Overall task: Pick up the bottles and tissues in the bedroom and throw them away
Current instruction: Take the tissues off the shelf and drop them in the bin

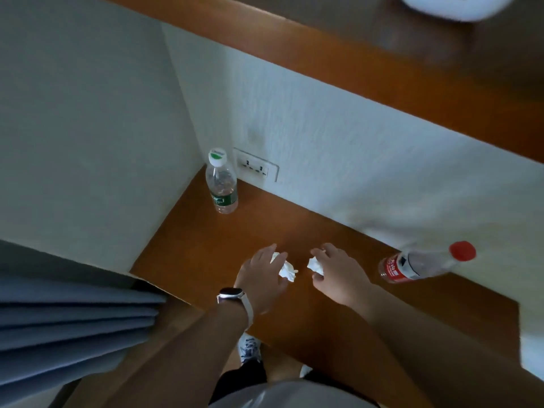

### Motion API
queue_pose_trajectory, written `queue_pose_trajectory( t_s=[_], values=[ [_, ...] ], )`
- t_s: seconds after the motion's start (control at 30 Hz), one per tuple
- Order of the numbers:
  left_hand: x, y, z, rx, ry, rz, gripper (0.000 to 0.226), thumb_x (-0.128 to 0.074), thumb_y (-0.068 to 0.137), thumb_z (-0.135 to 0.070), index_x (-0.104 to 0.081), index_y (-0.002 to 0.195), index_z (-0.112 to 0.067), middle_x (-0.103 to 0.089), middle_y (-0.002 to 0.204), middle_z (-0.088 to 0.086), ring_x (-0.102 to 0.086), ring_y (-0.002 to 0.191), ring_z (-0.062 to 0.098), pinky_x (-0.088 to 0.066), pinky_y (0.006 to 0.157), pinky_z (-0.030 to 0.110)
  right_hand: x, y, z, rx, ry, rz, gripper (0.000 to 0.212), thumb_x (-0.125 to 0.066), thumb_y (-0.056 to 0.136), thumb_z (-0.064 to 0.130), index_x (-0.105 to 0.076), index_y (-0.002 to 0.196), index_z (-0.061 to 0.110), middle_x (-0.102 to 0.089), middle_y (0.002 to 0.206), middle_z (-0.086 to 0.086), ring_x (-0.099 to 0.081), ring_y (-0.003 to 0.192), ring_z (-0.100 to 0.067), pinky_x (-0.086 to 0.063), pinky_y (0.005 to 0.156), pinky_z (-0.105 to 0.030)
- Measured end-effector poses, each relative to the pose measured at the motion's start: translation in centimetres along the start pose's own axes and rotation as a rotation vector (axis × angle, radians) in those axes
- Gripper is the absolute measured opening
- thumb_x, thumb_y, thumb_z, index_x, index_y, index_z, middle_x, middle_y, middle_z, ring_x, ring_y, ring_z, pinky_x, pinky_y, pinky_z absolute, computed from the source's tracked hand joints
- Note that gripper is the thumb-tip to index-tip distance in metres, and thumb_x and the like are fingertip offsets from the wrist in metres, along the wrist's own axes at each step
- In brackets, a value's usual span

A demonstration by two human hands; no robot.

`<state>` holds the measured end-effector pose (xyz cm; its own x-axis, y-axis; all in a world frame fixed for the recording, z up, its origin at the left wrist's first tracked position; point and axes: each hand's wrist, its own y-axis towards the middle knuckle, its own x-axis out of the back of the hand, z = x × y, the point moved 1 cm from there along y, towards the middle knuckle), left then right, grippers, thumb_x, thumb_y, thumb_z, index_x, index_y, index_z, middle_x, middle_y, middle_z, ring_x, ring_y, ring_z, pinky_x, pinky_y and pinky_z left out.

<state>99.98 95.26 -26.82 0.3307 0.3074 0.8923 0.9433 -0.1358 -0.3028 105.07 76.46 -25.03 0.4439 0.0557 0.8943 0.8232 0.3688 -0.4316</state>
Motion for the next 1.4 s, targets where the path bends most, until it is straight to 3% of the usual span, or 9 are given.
queue_pose_trajectory(
  t_s=[0.17, 0.3, 0.57, 0.73, 0.9, 1.0, 1.1, 1.3, 1.4],
  values=[
    [-1.6, 2.1, 1.0, -0.093, 0.049, 0.073, 0.042, -0.051, 0.094, -0.035, -0.046, 0.134, -0.027, -0.048, 0.135, -0.002, -0.048, 0.115, 0.018, -0.047, 0.091, 0.035, -2.1, -0.1, -0.2, -0.072, 0.090, 0.011, 0.047, -0.057, 0.089, 0.029, -0.044, 0.134, 0.026, -0.046, 0.127, 0.002, -0.051, 0.112, -0.018, -0.049, 0.087, -0.034],
    [-2.5, 2.2, 1.3, -0.170, 0.052, 0.103, 0.032, -0.051, 0.094, -0.031, -0.053, 0.125, -0.025, -0.050, 0.121, -0.004, -0.047, 0.102, 0.015, -0.044, 0.079, 0.028, -3.2, -0.6, -0.3, -0.118, 0.161, 0.052, 0.043, -0.054, 0.090, 0.023, -0.047, 0.132, 0.024, -0.048, 0.121, 0.001, -0.051, 0.106, -0.018, -0.049, 0.086, -0.034],
    [-2.6, 2.8, 2.4, -0.190, -0.087, 0.134, 0.025, -0.051, 0.097, -0.025, -0.056, 0.122, -0.023, -0.051, 0.117, -0.003, -0.050, 0.093, 0.013, -0.045, 0.073, 0.025, -4.4, -2.1, 0.1, -0.204, 0.266, 0.033, 0.034, -0.049, 0.090, 0.027, -0.053, 0.123, 0.022, -0.053, 0.110, 0.004, -0.052, 0.098, -0.017, -0.048, 0.080, -0.034],
    [-2.0, 2.6, 3.0, -0.194, -0.135, 0.175, 0.017, -0.057, 0.093, -0.022, -0.060, 0.110, -0.021, -0.053, 0.109, -0.005, -0.046, 0.084, 0.010, -0.032, 0.066, 0.022, -3.7, -3.9, 0.2, -0.236, 0.355, -0.052, 0.030, -0.052, 0.089, 0.031, -0.054, 0.117, 0.025, -0.051, 0.104, 0.010, -0.049, 0.091, -0.009, -0.045, 0.076, -0.028],
    [-0.9, 1.9, 1.9, -0.064, -0.244, 0.177, 0.021, -0.059, 0.091, -0.019, -0.061, 0.111, -0.025, -0.056, 0.107, -0.007, -0.055, 0.090, 0.011, -0.048, 0.075, 0.027, -2.4, -7.1, -1.1, -0.245, 0.430, -0.155, 0.032, -0.054, 0.089, 0.034, -0.054, 0.121, 0.025, -0.053, 0.105, 0.010, -0.051, 0.091, -0.007, -0.048, 0.079, -0.029],
    [-0.5, 1.5, -0.2, -0.082, -0.267, 0.142, 0.031, -0.059, 0.092, -0.018, -0.061, 0.123, -0.018, -0.055, 0.112, -0.004, -0.055, 0.099, 0.014, -0.042, 0.079, 0.024, -2.2, -9.8, -2.3, -0.274, 0.450, -0.233, 0.031, -0.056, 0.088, 0.036, -0.055, 0.117, 0.026, -0.053, 0.104, 0.010, -0.054, 0.091, -0.010, -0.050, 0.079, -0.032],
    [-0.1, 0.8, -3.6, -0.100, -0.272, 0.107, 0.020, -0.057, 0.093, -0.017, -0.067, 0.111, -0.015, -0.054, 0.102, -0.004, -0.053, 0.093, 0.014, -0.036, 0.074, 0.024, -2.3, -13.2, -3.9, -0.300, 0.465, -0.304, 0.030, -0.058, 0.086, 0.034, -0.057, 0.114, 0.025, -0.055, 0.104, 0.008, -0.056, 0.092, -0.012, -0.049, 0.078, -0.031],
    [-1.2, -2.5, -12.9, -0.197, -0.327, 0.079, 0.010, -0.062, 0.091, -0.018, -0.064, 0.098, -0.024, -0.058, 0.098, -0.009, -0.055, 0.087, 0.006, -0.049, 0.077, 0.026, -2.8, -21.7, -8.6, -0.383, 0.507, -0.402, 0.035, -0.059, 0.088, 0.037, -0.057, 0.121, 0.026, -0.058, 0.111, 0.010, -0.057, 0.095, -0.010, -0.053, 0.081, -0.028],
    [-2.0, -4.1, -18.6, -0.282, -0.322, 0.091, 0.009, -0.062, 0.092, -0.021, -0.062, 0.099, -0.026, -0.057, 0.097, -0.013, -0.055, 0.087, 0.004, -0.046, 0.073, 0.019, -3.7, -26.2, -11.1, -0.449, 0.539, -0.468, 0.035, -0.061, 0.088, 0.037, -0.057, 0.122, 0.027, -0.058, 0.112, 0.011, -0.057, 0.094, -0.009, -0.054, 0.081, -0.028]
  ],
)
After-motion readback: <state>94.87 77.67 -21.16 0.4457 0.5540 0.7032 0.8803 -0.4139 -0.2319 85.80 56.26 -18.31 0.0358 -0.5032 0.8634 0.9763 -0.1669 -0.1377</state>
